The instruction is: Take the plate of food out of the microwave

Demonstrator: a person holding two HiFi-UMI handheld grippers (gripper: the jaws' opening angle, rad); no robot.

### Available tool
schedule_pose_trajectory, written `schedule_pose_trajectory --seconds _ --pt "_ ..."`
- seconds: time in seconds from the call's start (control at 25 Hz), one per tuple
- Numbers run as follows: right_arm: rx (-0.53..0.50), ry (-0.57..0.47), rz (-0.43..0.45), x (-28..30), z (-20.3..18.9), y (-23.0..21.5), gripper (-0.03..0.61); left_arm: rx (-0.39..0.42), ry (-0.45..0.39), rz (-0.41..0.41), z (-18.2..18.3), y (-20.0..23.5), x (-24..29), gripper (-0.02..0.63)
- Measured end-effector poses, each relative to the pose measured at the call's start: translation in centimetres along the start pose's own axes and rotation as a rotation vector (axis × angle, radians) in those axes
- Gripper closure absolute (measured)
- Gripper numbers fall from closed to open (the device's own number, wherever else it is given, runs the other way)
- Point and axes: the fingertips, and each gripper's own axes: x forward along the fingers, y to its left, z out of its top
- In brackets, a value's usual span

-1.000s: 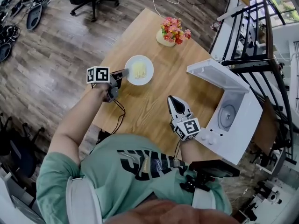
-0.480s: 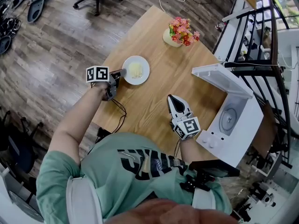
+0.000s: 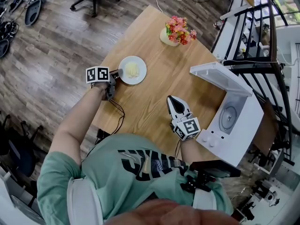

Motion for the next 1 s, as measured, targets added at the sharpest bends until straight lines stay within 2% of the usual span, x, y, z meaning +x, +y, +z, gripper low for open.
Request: schedule_pose_trajectory --seconds 0.32,0.52,0.6,0.68,0.8,1.0 --pt "0.002 -0.008 -0.013 -1.3 0.2 0.0 0.572 0.233 0.024 0.228 0.0 0.7 0.9 0.563" --pt "0.003 -0.008 -0.033 -2.6 0.1 -0.3 0.572 0.413 0.080 0.373 -0.5 0.6 1.5 0.538" --pt "0.002 -0.010 -0.041 -3.2 0.2 -0.4 0.572 0.455 0.085 0.409 -0.6 0.6 1.6 0.531" --pt "0.000 -0.013 -0.047 -3.7 0.3 -0.5 0.572 0.462 0.075 0.418 -0.7 0.6 1.7 0.526" --pt "-0.003 -0.017 -0.057 -4.4 0.5 -0.6 0.572 0.426 0.038 0.388 -0.7 0.2 1.7 0.486" --pt "-0.005 -0.022 -0.086 -5.5 1.0 -1.0 0.572 0.393 -0.086 0.346 1.1 -1.5 0.6 0.474"
